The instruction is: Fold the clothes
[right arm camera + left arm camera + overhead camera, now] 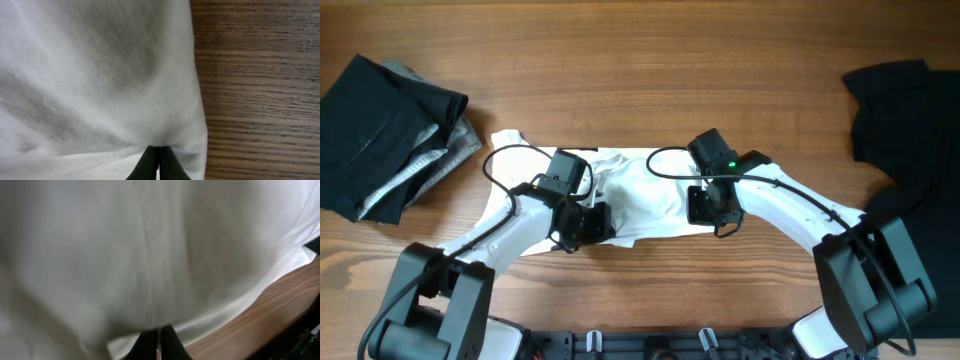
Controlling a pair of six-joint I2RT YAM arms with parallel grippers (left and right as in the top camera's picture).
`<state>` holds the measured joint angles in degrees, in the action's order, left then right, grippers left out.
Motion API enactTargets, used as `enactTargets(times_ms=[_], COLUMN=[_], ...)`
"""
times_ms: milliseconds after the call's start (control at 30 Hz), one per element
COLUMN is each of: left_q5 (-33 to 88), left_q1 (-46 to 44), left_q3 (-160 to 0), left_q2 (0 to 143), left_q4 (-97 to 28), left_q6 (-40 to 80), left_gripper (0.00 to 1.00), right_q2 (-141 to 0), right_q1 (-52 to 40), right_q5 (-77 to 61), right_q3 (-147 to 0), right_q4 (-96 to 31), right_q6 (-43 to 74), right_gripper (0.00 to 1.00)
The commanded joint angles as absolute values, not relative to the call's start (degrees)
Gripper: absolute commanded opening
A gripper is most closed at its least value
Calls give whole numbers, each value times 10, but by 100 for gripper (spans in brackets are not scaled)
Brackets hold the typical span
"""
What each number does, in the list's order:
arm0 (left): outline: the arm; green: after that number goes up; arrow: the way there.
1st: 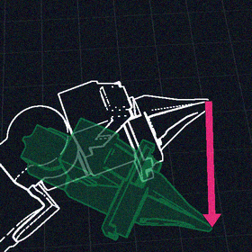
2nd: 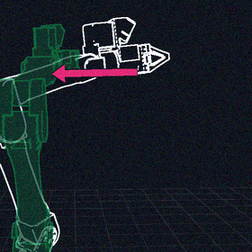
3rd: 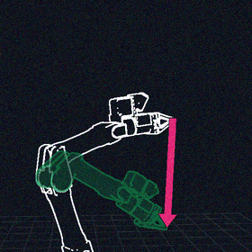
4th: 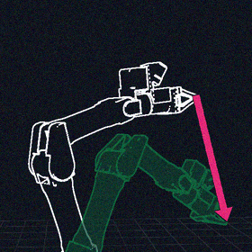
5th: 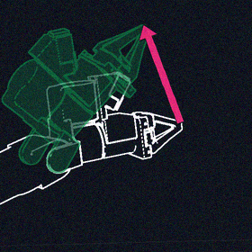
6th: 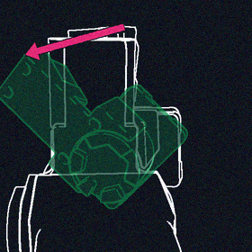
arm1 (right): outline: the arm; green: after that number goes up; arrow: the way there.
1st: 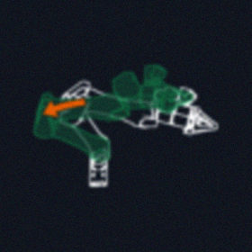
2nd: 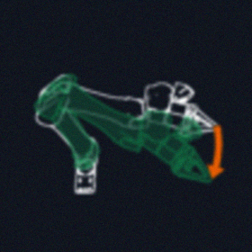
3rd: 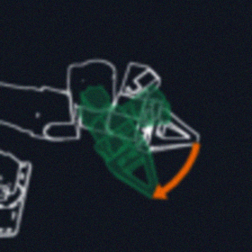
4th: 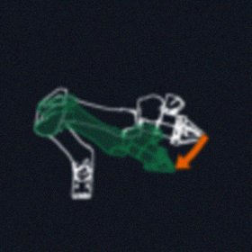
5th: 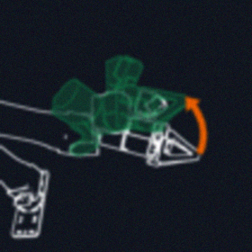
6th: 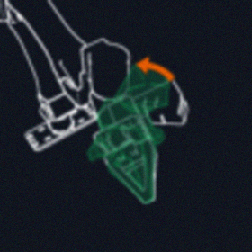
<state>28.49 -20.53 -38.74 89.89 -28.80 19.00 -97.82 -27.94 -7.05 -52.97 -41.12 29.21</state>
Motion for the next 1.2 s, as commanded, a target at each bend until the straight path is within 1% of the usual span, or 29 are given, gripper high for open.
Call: enactTargets(times_ms=[0,67,200,367,500,633,867,1033,1167], left_q5=[291,291,275,237,208,175,182,197,194], left_q1=[-190,-180,-175,-176,-186,-199,-205,-211,-228], left_q3=[-409,-433,-466,-469,-469,-469,-495,-545,-573], left_q2=[881,867,845,841,841,840,839,839,839], left_q4=[-326,-349,-354,-351,-331,-339,-284,-272,-273], left_q6=[188,184,182,182,152,150,137,106,104], left_gripper=[4,4,4,4,4,4,4,4,4], right_q2=[-986,-986,-986,-986,-986,-986,-986,-986,-986], right_q1=[-277,-277,-277,-277,-277,-277,-277,-277,-277], right_q5=[-71,-71,-70,-68,-64,-64,-64,-60,-60], right_q3=[-528,-528,-528,-528,-528,-528,-528,-528,-528], right_q4=[-410,-410,-409,-410,-410,-410,-410,-410,-410], right_q6=[284,284,284,284,284,285,285,285,285], right_gripper=[4,4,4,4,4,4,4,4,4])
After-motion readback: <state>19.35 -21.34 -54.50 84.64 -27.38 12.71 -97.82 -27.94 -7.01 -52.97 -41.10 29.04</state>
